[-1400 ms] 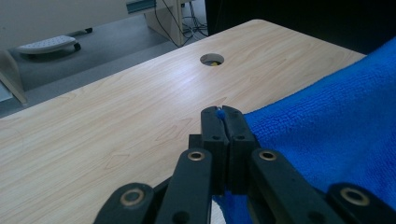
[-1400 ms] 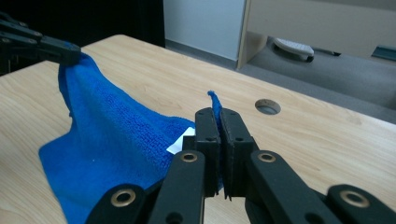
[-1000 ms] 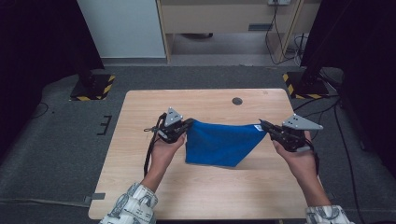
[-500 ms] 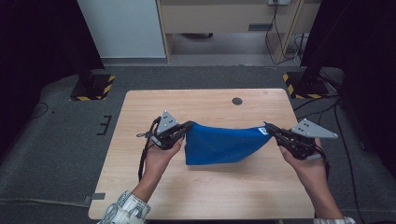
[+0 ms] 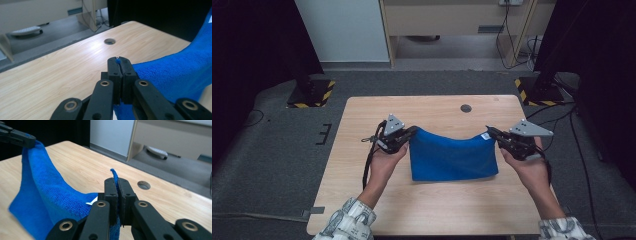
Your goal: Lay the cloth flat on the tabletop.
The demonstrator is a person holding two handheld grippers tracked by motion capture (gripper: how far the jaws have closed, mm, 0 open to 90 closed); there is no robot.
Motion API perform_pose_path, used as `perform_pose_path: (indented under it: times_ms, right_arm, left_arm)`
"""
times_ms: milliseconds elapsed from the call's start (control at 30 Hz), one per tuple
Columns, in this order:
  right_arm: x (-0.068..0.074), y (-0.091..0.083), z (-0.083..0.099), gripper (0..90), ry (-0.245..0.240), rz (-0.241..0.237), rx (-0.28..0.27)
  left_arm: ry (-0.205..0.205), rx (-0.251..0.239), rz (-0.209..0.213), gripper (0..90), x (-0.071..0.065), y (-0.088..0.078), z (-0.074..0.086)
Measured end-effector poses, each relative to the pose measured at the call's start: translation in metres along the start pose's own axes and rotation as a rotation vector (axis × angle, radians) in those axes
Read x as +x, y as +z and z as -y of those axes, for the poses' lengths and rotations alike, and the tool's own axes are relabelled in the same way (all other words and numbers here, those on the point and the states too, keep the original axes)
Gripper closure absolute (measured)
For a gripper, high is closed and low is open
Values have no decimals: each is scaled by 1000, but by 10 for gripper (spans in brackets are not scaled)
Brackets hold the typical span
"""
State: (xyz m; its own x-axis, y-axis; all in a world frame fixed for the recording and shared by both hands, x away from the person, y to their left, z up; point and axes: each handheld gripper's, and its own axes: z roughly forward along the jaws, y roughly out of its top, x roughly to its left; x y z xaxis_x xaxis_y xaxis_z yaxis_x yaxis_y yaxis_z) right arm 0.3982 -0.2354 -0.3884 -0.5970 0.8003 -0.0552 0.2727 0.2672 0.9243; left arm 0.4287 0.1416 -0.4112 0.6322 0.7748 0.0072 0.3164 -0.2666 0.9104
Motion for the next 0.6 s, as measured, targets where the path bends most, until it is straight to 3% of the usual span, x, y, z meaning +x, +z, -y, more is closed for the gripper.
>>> perform_pose_path:
  times_ms: [167, 367, 433, 600]
  right_arm:
    - [-13, 34, 10, 869, 44, 5, 31]
    - [-24, 60, 16, 869, 85, 30, 41]
    - [-27, 69, 18, 869, 88, 42, 53]
    - [-36, 93, 28, 868, 107, 74, 103]
  left_arm:
    - [-26, 20, -38, 882, 16, 24, 7]
    - [-46, 36, -83, 881, 29, 47, 2]
    - [-36, 54, -95, 881, 33, 56, 1]
    - [-57, 112, -111, 880, 39, 81, 7]
